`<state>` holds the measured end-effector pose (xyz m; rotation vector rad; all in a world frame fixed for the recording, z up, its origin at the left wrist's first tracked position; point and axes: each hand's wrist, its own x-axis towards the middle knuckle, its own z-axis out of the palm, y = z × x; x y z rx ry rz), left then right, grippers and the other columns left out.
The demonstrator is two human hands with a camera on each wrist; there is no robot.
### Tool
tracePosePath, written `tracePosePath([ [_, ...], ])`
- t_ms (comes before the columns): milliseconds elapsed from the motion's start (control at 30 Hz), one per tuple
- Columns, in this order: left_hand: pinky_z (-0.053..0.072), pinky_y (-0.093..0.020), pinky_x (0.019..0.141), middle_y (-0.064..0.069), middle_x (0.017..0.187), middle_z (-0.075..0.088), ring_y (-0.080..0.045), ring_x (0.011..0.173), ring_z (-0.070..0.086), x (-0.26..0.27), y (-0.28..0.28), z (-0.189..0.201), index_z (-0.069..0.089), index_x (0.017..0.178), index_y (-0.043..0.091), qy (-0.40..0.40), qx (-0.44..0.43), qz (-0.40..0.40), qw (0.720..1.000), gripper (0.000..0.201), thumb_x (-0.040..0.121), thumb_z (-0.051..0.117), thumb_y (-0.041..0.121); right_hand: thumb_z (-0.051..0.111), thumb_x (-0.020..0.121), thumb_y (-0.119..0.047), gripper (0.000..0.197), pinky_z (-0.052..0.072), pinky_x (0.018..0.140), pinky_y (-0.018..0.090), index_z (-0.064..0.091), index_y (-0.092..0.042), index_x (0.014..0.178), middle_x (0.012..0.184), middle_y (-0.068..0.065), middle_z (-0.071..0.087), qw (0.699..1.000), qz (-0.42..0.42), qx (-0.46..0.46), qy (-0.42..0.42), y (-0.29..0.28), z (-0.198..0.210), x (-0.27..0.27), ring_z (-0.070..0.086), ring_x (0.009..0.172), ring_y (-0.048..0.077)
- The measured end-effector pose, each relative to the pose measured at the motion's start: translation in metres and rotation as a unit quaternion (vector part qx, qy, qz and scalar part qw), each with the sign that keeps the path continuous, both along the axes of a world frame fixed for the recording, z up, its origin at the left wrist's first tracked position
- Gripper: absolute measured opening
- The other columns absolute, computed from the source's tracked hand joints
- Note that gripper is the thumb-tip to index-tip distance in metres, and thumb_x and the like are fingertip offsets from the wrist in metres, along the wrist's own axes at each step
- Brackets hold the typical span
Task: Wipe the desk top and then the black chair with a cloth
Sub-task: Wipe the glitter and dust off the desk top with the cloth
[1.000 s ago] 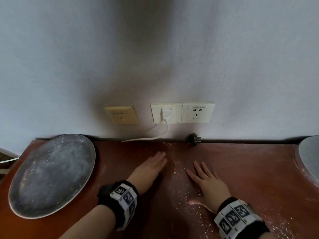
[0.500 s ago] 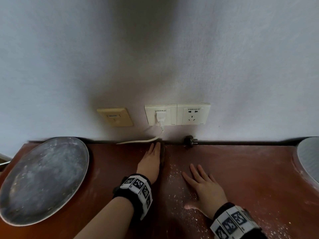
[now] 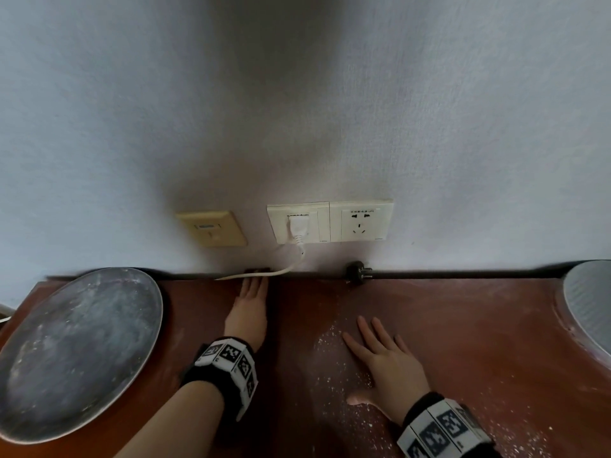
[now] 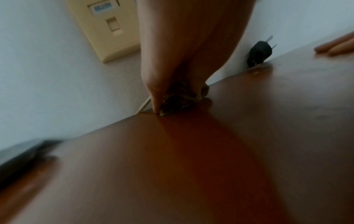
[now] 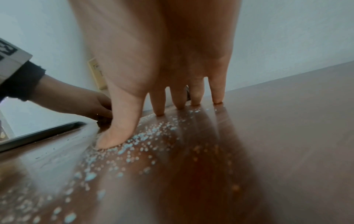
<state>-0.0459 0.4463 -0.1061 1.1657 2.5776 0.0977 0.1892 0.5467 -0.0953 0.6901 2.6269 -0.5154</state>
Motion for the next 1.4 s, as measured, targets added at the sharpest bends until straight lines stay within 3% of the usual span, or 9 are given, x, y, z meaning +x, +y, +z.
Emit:
tracePosePath([
  [200, 0.003, -0.032, 0.119, 0.001, 0.158, -0.011, -0.016, 0.145, -0.012, 0.052, 0.025, -0.007, 0.001, 0.151, 0.019, -0.030, -0.036, -0.210, 0.977, 0.066, 0.097, 0.034, 0.002, 0.057, 0.079, -0.059, 0.096, -0.003, 0.116, 0.041, -0.005, -0.036, 0.148, 0.142, -0.005, -0.032, 1.000, 0.005, -0.002, -0.009, -0.001, 0.001, -0.001, -0.028, 0.135, 0.016],
  [433, 0.010, -0.032, 0.119, -0.005, 0.159, 0.002, -0.020, 0.147, -0.002, 0.045, 0.055, 0.008, 0.011, 0.151, 0.013, -0.058, -0.018, -0.111, 0.992, 0.065, 0.093, 0.038, 0.003, 0.059, 0.081, -0.055, 0.093, 0.002, 0.116, 0.048, -0.003, -0.036, 0.148, 0.155, -0.002, -0.022, 0.997, -0.055, 0.024, -0.056, 0.028, 0.018, 0.030, -0.018, 0.143, 0.021],
  [667, 0.014, -0.037, 0.118, 0.003, 0.159, 0.001, -0.011, 0.146, 0.000, 0.061, 0.059, 0.013, 0.014, 0.151, 0.020, -0.092, -0.061, -0.312, 0.944, 0.067, 0.092, 0.038, -0.001, 0.064, 0.079, -0.049, 0.099, 0.008, 0.115, 0.050, -0.007, -0.039, 0.147, 0.154, -0.003, -0.025, 0.994, -0.076, 0.001, -0.072, 0.025, 0.014, 0.040, -0.019, 0.143, 0.023],
  [767, 0.011, -0.027, 0.117, 0.003, 0.159, 0.000, -0.010, 0.146, -0.001, 0.044, 0.060, 0.013, 0.011, 0.151, 0.018, -0.057, -0.043, -0.252, 0.965, 0.063, 0.096, 0.037, 0.002, 0.065, 0.079, -0.048, 0.099, 0.009, 0.115, 0.050, -0.005, -0.038, 0.148, 0.154, -0.002, -0.023, 0.994, -0.078, -0.003, -0.078, 0.026, 0.015, 0.038, -0.018, 0.143, 0.024],
  [867, 0.018, -0.032, 0.117, 0.001, 0.159, 0.000, -0.012, 0.146, -0.002, 0.038, 0.069, 0.012, 0.010, 0.151, 0.016, -0.052, -0.026, -0.181, 0.982, 0.062, 0.096, 0.037, 0.005, 0.064, 0.079, -0.049, 0.098, 0.009, 0.115, 0.049, -0.005, -0.038, 0.148, 0.155, -0.002, -0.023, 0.994, -0.077, 0.000, -0.080, 0.027, 0.015, 0.039, -0.017, 0.143, 0.024],
  [1067, 0.002, -0.023, 0.117, 0.004, 0.159, 0.004, -0.010, 0.146, -0.002, 0.074, 0.052, 0.008, 0.016, 0.150, 0.017, -0.122, 0.000, -0.354, 0.927, 0.064, 0.094, 0.037, -0.003, 0.065, 0.078, -0.049, 0.099, 0.010, 0.115, 0.050, -0.004, -0.036, 0.148, 0.155, -0.001, -0.021, 0.994, -0.076, 0.002, -0.084, 0.027, 0.014, 0.037, -0.016, 0.144, 0.025],
  [1167, 0.003, -0.021, 0.115, 0.002, 0.159, 0.002, -0.010, 0.146, -0.003, 0.063, 0.061, 0.010, 0.014, 0.151, 0.016, -0.082, -0.012, -0.308, 0.948, 0.063, 0.095, 0.036, -0.002, 0.065, 0.079, -0.048, 0.098, 0.009, 0.115, 0.050, -0.004, -0.036, 0.148, 0.155, -0.001, -0.021, 0.994, -0.078, 0.000, -0.083, 0.027, 0.015, 0.037, -0.016, 0.144, 0.025],
  [1267, 0.018, -0.029, 0.116, 0.000, 0.159, -0.001, -0.012, 0.146, -0.003, 0.059, 0.072, 0.012, 0.012, 0.151, 0.015, -0.050, -0.016, -0.230, 0.972, 0.064, 0.095, 0.038, -0.001, 0.066, 0.078, -0.048, 0.099, 0.009, 0.115, 0.051, -0.003, -0.036, 0.148, 0.155, -0.002, -0.021, 0.993, -0.079, 0.001, -0.083, 0.027, 0.014, 0.037, -0.016, 0.144, 0.025],
  [1400, 0.001, -0.022, 0.114, 0.001, 0.159, 0.002, -0.011, 0.146, -0.004, 0.081, 0.054, 0.014, 0.015, 0.150, 0.016, -0.105, -0.004, -0.323, 0.941, 0.062, 0.094, 0.035, -0.003, 0.067, 0.078, -0.047, 0.099, 0.009, 0.114, 0.052, -0.002, -0.036, 0.148, 0.156, -0.001, -0.020, 0.993, -0.082, -0.001, -0.081, 0.028, 0.014, 0.036, -0.016, 0.144, 0.025],
])
